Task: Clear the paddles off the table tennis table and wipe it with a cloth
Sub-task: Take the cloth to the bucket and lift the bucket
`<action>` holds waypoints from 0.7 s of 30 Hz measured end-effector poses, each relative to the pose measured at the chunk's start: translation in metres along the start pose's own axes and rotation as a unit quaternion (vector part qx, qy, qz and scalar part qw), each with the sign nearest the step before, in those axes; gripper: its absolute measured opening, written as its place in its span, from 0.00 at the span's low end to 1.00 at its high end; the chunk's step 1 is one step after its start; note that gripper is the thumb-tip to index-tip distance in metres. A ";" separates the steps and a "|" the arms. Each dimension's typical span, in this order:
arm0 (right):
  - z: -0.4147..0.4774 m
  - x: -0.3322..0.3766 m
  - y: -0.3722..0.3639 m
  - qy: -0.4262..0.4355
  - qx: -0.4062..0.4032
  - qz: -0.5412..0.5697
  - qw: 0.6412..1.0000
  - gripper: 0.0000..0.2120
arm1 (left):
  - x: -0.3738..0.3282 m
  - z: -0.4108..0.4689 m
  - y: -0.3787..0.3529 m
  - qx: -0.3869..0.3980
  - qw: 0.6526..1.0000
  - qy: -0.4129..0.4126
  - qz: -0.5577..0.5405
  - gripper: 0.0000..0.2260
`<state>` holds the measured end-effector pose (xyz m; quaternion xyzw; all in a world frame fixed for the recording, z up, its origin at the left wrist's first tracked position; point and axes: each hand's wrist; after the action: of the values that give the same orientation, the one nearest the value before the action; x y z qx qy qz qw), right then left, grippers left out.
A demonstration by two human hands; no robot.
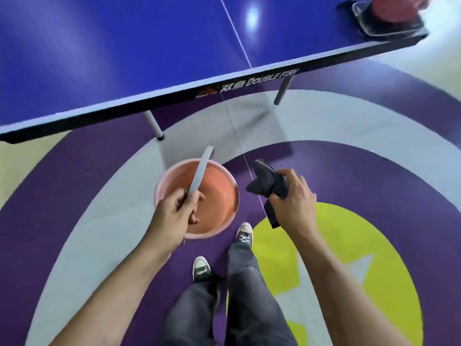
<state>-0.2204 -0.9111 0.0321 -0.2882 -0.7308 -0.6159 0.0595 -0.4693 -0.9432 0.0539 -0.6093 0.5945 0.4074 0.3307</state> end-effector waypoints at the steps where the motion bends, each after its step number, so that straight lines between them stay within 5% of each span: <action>1: -0.007 -0.008 0.017 -0.018 -0.016 0.012 1.000 0.23 | -0.018 -0.002 -0.006 0.018 1.000 -0.011 0.006 0.10; 9: -0.012 -0.071 0.139 -0.131 -0.098 0.145 0.976 0.22 | -0.140 -0.006 -0.095 0.130 0.990 -0.049 0.035 0.11; 21: 0.038 -0.203 0.287 -0.190 -0.198 0.158 0.949 0.18 | -0.259 0.032 -0.303 0.274 0.952 -0.122 0.055 0.15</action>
<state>0.0996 -0.9249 0.1821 -0.5175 -0.5372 -0.6647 -0.0425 -0.1613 -0.7746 0.2453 -0.4075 0.6711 0.3176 0.5317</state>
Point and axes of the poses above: each hand's wrist, its own z-axis towards the middle knuckle, its own y-axis out of the back of the hand, x = y × z, and after that the axes turned 6 degrees about -z, right-handed
